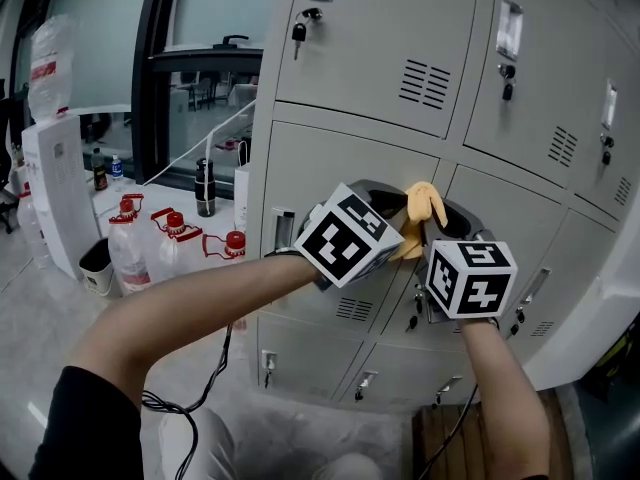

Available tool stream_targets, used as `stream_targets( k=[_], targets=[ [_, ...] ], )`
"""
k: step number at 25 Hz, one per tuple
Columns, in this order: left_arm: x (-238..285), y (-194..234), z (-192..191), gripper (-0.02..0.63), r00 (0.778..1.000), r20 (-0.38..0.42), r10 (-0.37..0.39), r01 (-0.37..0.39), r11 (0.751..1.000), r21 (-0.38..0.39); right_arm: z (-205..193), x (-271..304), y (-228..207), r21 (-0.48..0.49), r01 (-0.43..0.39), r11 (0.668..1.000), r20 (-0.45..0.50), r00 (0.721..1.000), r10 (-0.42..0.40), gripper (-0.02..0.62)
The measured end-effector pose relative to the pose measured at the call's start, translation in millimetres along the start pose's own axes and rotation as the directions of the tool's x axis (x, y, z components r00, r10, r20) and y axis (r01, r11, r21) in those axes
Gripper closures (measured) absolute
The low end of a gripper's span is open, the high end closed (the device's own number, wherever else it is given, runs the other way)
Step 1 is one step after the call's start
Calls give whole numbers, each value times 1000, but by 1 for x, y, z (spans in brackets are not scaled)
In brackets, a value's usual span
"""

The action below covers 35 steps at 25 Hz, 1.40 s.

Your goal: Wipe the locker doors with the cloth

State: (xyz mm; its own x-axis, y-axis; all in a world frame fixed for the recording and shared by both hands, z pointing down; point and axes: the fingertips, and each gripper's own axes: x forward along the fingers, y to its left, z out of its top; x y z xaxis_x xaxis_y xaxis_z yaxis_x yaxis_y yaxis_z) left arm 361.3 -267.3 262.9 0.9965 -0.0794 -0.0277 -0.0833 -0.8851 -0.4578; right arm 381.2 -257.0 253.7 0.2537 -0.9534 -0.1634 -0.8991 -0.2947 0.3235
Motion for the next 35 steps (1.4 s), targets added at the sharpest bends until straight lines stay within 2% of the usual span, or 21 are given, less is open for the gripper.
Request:
stream_targets(
  k=[3,8,22,29,35],
  targets=[
    [-12,-1,0,587,1000,1,27,-27,1000,15,5,-5,10,-24,-8,1000,24,1000,9,532],
    [-47,12,-7,586,997,39,62,-62,998,4,15,-1,47,-20,-77,997,64,995,78,532],
    [-144,76,-69,586,978,-70,199,-201,980,-16,20,47,171,14,-264,965,70,963,262,532],
    [-173,96,-98,588,968,-106,227,-230,973,-20,14,65,213,14,-297,955,61,953,296,532],
    [-175,105,-117,587,971,-99,219,-224,973,-51,1,77,224,4,-288,958,46,957,287,532]
  ],
)
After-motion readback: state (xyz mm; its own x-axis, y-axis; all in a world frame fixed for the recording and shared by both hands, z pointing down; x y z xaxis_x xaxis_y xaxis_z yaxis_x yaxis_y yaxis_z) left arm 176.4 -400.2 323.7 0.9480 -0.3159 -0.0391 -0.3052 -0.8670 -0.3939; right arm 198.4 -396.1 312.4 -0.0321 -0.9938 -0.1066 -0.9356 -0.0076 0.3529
